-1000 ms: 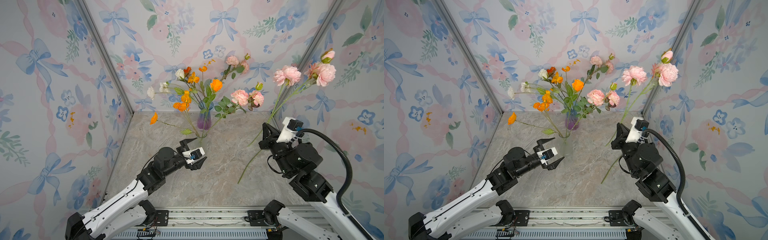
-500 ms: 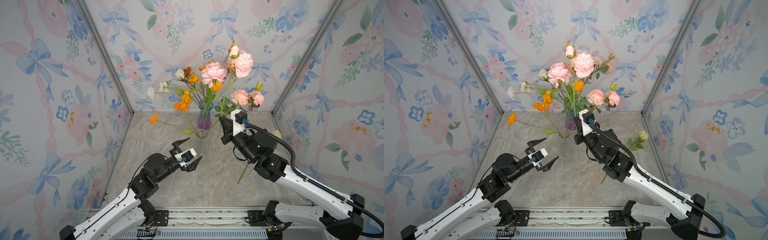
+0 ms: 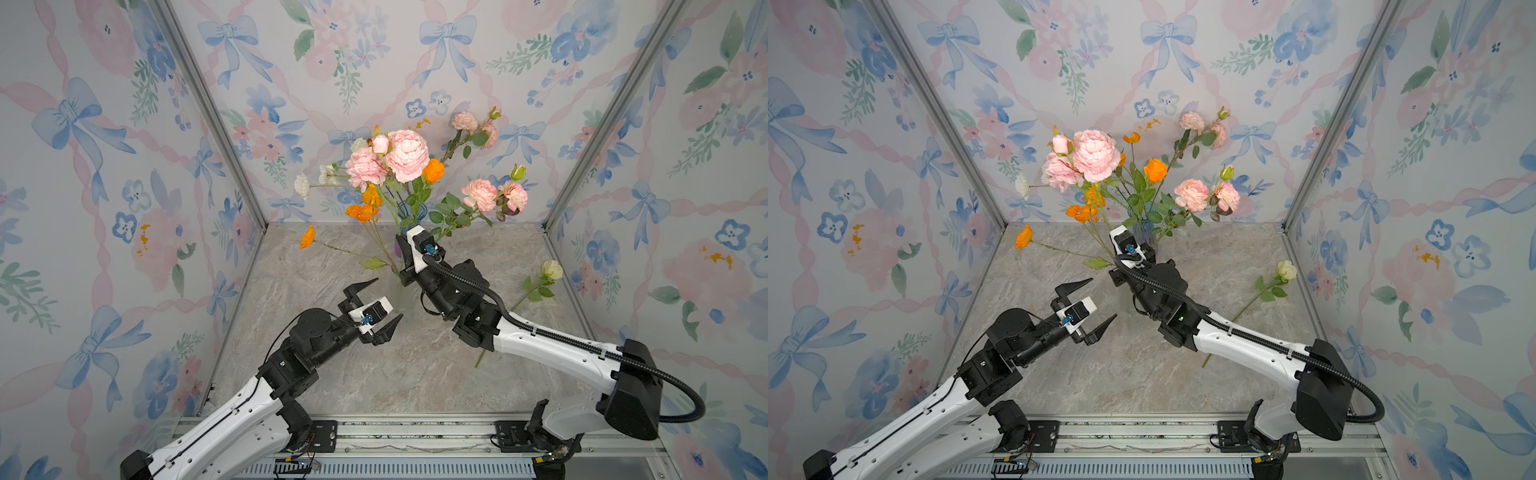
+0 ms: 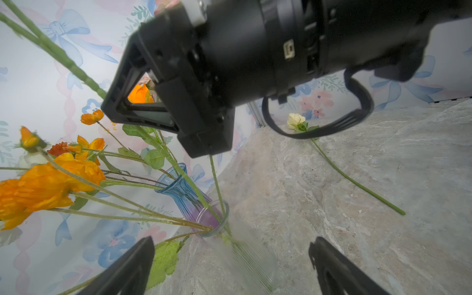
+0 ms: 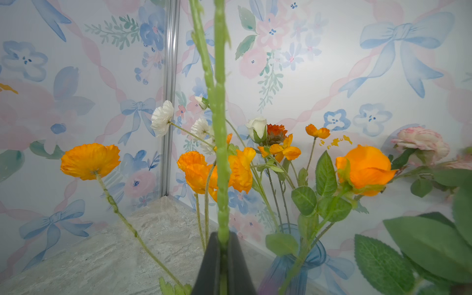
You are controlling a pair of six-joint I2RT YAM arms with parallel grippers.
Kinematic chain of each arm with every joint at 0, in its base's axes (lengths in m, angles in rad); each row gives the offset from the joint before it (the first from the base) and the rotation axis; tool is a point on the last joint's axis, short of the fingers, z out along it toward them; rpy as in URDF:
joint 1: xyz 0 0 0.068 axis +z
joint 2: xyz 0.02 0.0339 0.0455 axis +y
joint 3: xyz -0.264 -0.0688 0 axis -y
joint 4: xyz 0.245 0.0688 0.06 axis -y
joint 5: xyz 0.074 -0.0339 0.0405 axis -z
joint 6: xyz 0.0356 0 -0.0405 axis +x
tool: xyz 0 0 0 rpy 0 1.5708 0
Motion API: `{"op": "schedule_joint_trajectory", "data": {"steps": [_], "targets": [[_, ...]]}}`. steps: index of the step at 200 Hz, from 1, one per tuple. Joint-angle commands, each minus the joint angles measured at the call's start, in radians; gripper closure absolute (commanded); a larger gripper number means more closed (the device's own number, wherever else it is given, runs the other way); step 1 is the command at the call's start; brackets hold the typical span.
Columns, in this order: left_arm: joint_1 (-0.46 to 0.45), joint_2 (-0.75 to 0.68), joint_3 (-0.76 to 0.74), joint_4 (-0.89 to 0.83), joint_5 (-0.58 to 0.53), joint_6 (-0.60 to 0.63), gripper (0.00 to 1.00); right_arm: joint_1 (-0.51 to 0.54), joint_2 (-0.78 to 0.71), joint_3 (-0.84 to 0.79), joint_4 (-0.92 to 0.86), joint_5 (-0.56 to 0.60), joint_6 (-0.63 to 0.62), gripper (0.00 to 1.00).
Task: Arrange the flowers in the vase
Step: 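Lift two pink roses with the right gripper and carry them over the glass cylinder, then lower the pink rose stems into the cylinder and open the right gripper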
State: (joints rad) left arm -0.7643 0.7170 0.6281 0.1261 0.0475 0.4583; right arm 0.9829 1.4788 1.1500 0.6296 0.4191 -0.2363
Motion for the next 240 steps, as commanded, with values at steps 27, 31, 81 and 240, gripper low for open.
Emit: {"op": "schedule_joint_trajectory", "data": {"steps": [27,31,81,240], "targets": [[0.012,0.000,-0.013,0.023,-0.016,-0.021,0.02,-0.010,0.106,0.047,0.184,0.178,-0.039,0.96],[0.013,0.000,-0.014,0.023,-0.015,-0.020,0.02,-0.016,0.112,0.042,0.195,0.181,-0.032,0.96],[0.017,0.006,-0.012,0.023,-0.009,-0.019,0.02,-0.064,0.170,0.017,0.248,0.204,0.022,0.96],[0.028,0.000,-0.016,0.021,0.001,-0.013,0.02,-0.088,0.341,-0.022,0.317,0.253,0.095,0.93]]}}
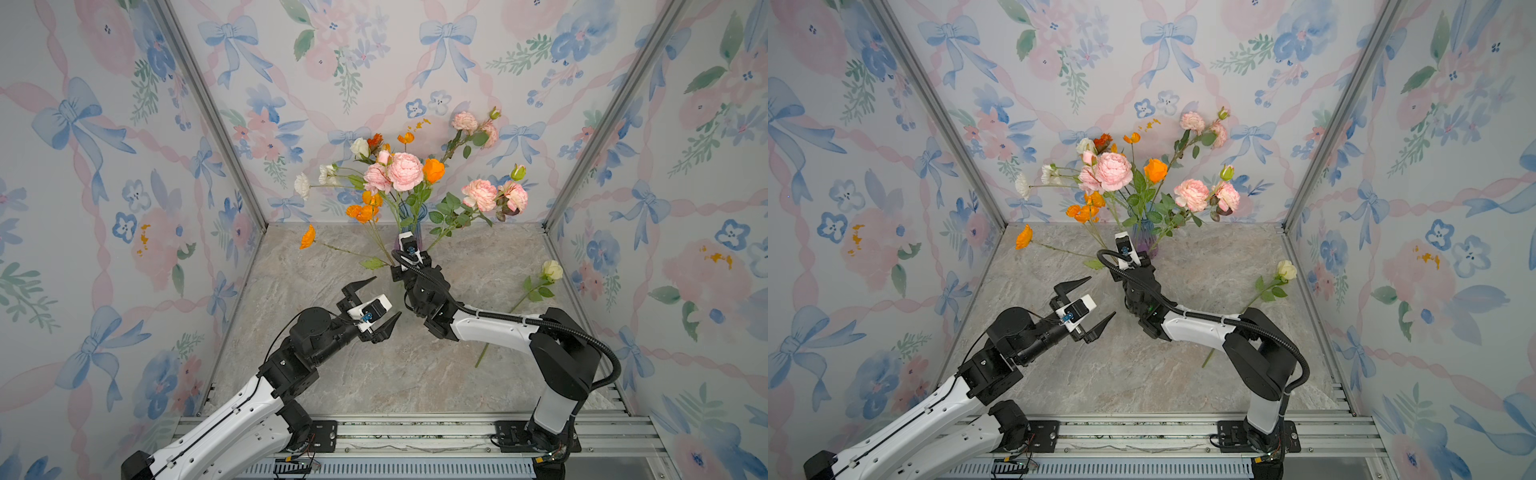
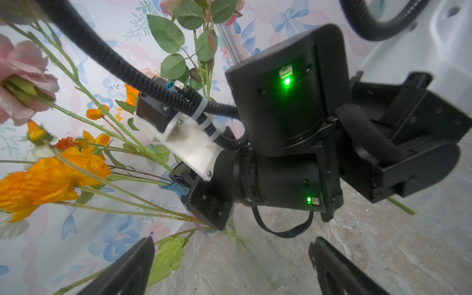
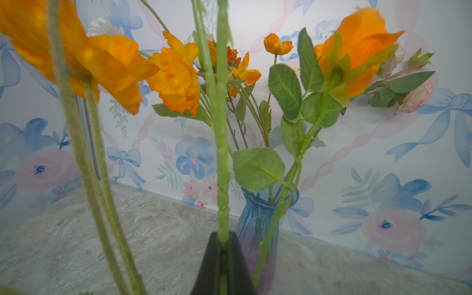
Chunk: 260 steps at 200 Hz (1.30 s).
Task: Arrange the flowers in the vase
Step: 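Lower the pink rose stems into the cylinder and open the right gripper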
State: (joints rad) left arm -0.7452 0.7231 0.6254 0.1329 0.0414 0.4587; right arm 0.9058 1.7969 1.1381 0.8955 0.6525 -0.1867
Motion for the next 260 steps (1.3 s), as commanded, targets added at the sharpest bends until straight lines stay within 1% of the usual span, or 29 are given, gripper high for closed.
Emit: {"op": "schedule_joint_trajectory", "data": {"steps": [1,14,42,117,147,163,183,204,213,224,238,243,260], "targets": [[0.009,-0.006,-0.014,0.014,0.007,-0.014,0.02,-0.012,0.023,-0.011,0.051,0.019,0.045,0.93],[0.009,-0.008,-0.014,0.014,0.008,-0.014,0.02,-0.011,0.034,-0.011,0.052,0.021,0.049,0.92],[0.009,-0.008,-0.016,0.014,0.008,-0.012,0.02,-0.009,0.045,-0.017,0.053,0.025,0.061,0.87],[0.009,-0.001,-0.016,0.013,0.014,-0.012,0.02,-0.003,0.041,-0.055,0.059,0.045,0.080,0.80],[0.008,0.002,-0.016,0.013,0.013,-0.011,0.02,0.014,0.017,-0.068,0.054,0.051,0.074,0.68],[0.009,0.004,-0.016,0.013,0.015,-0.011,0.02,0.033,0.001,-0.075,0.055,0.064,0.058,0.60],[0.010,0.004,-0.017,0.013,0.014,-0.011,0.02,0.067,-0.024,-0.092,0.076,0.085,0.017,0.51],[0.009,0.004,-0.016,0.014,0.018,-0.011,0.02,0.100,-0.056,-0.102,0.082,0.142,-0.039,0.44],[0.010,0.005,-0.015,0.013,0.019,-0.012,0.02,0.111,-0.072,-0.098,0.041,0.178,-0.049,0.43],[0.010,0.004,-0.016,0.013,0.019,-0.012,0.02,0.120,-0.103,-0.089,-0.038,0.238,-0.029,0.42],[0.010,0.000,-0.016,0.014,0.018,-0.012,0.02,0.120,-0.136,-0.100,-0.176,0.267,0.035,0.41],[0.010,0.000,-0.016,0.013,0.017,-0.012,0.02,0.118,-0.180,-0.110,-0.216,0.271,0.058,0.41],[0.010,0.001,-0.015,0.013,0.026,-0.014,0.02,0.109,-0.254,-0.139,-0.347,0.295,0.137,0.41]]}}
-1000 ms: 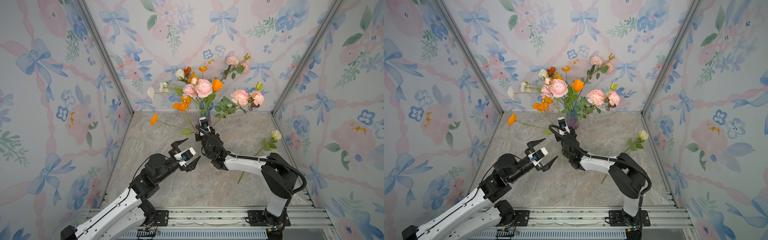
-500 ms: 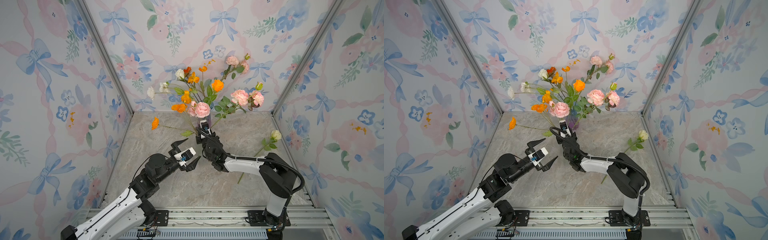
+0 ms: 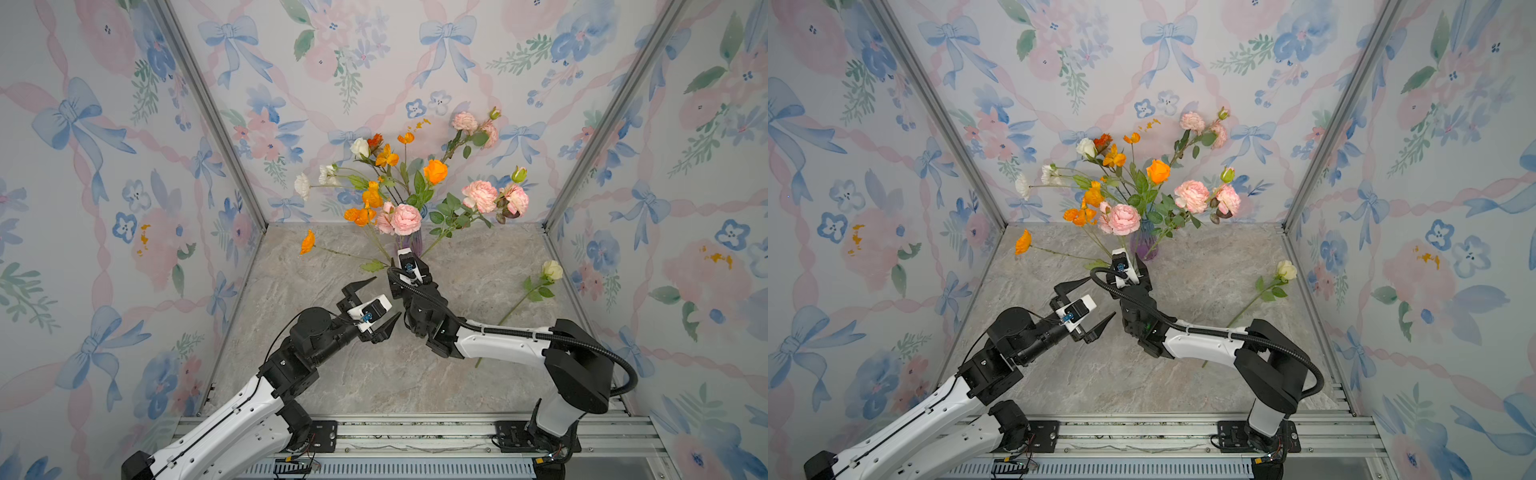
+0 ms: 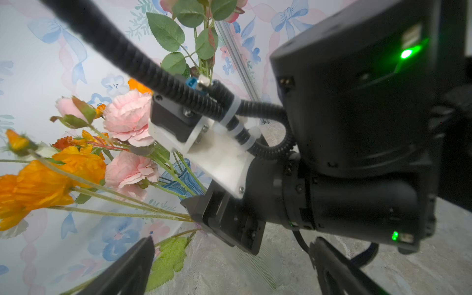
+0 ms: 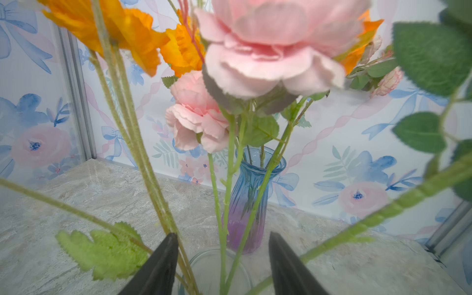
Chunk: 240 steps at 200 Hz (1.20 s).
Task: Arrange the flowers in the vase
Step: 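Lower the pink rose stems into the cylinder and open the right gripper, then move the right gripper back to the cream rose on the table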
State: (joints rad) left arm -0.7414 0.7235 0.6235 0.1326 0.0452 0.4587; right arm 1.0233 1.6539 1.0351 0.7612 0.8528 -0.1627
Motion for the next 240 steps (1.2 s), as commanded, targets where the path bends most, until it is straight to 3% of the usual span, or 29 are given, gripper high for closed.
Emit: {"op": "schedule_joint_trajectory", "data": {"steps": [1,34,48,69,91,121,176,211,240], "targets": [[0.007,0.001,-0.014,0.013,0.023,-0.014,0.02,-0.010,-0.115,-0.039,-0.222,0.096,0.118,0.41],[0.007,0.011,-0.014,0.012,0.040,-0.015,0.02,-0.019,-0.287,-0.102,-0.431,0.059,0.227,0.42],[0.007,0.025,-0.014,0.007,0.068,-0.017,0.02,-0.036,-0.356,-0.092,-0.621,0.059,0.301,0.41],[0.003,0.095,-0.009,0.005,0.212,-0.048,0.02,-0.148,-0.437,-0.058,-1.036,0.048,0.597,0.45],[-0.059,0.209,0.018,0.003,0.287,-0.084,0.02,-0.357,-0.518,-0.129,-1.261,-0.118,0.830,0.47],[-0.173,0.279,0.010,-0.017,0.250,-0.042,0.02,-0.641,-0.571,-0.251,-1.259,-0.396,0.907,0.48],[-0.190,0.273,0.004,-0.029,0.195,-0.014,0.02,-0.890,-0.412,-0.268,-1.182,-0.622,0.918,0.54],[-0.190,0.275,0.007,-0.031,0.193,-0.013,0.02,-0.982,-0.201,-0.209,-1.153,-0.660,0.892,0.58],[-0.189,0.267,0.004,-0.032,0.179,-0.007,0.02,-1.010,-0.119,-0.202,-1.090,-0.668,0.906,0.62]]}}
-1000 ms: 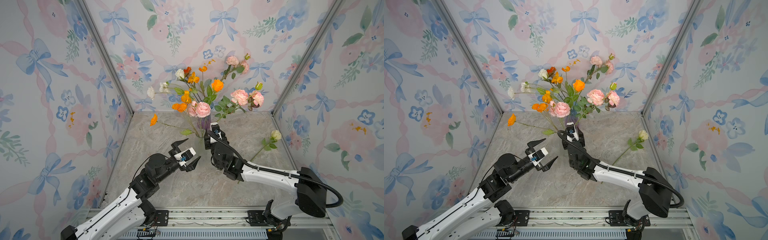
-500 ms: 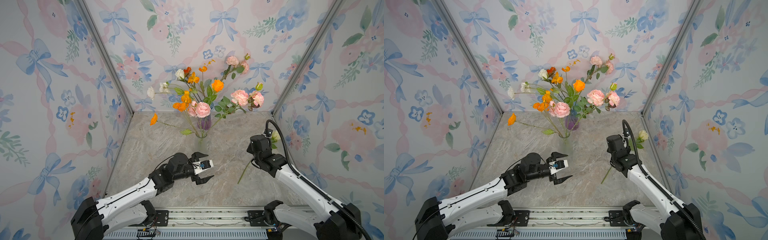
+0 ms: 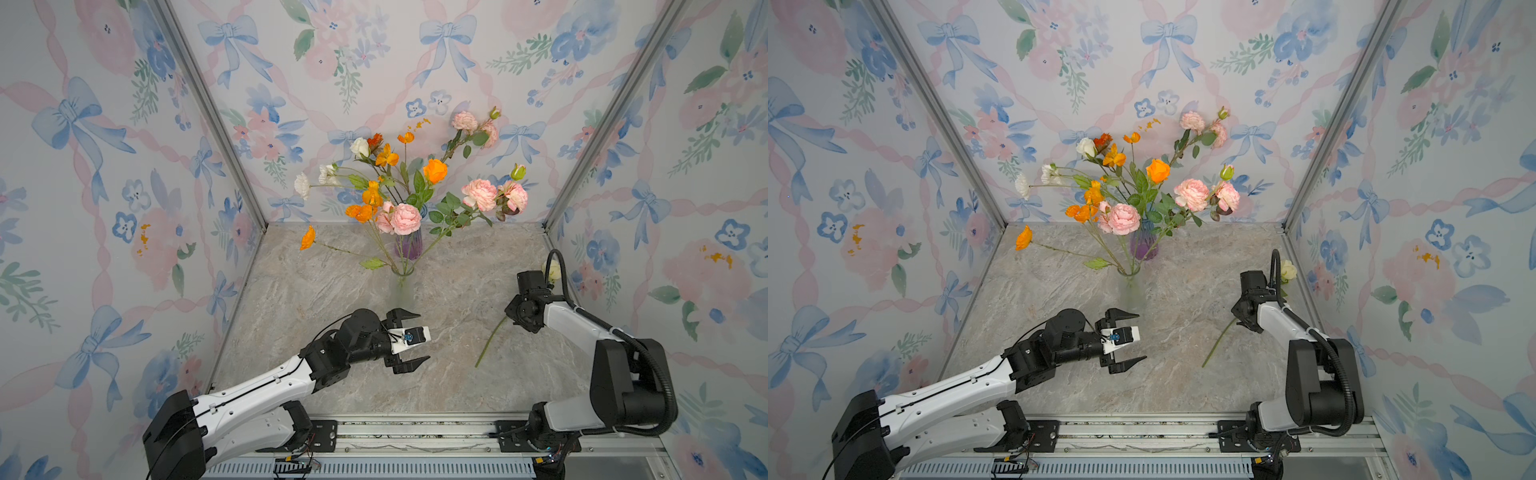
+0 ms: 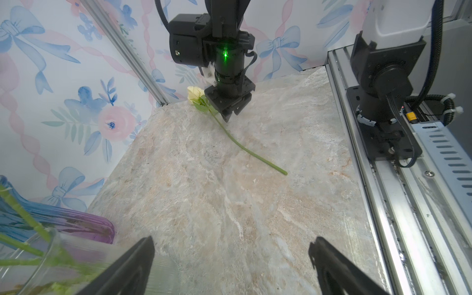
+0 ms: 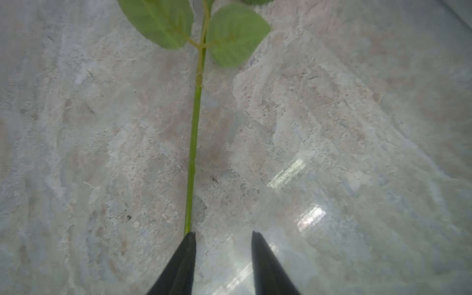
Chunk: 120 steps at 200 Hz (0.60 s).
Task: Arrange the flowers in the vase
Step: 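Move the right gripper back to the cream rose on the table, then close the right gripper on the cream rose stem and lift it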
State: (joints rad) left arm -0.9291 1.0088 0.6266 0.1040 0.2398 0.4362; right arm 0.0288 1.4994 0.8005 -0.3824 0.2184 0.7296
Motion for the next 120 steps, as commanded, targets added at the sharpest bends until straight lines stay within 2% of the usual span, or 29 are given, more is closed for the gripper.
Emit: {"op": "schedule_joint_trajectory", "data": {"steps": [1,73,120], "targets": [[-0.002,-0.019,0.001,-0.003,-0.016,0.015,0.02,-0.016,0.037,0.033,0.054,-0.034,0.013,0.62],[-0.002,-0.019,0.001,-0.010,-0.030,0.021,0.02,-0.021,0.125,0.099,0.083,0.001,0.007,0.62],[-0.002,-0.022,0.001,-0.012,-0.034,0.023,0.02,-0.040,0.199,0.115,0.101,-0.018,0.026,0.63]]}}
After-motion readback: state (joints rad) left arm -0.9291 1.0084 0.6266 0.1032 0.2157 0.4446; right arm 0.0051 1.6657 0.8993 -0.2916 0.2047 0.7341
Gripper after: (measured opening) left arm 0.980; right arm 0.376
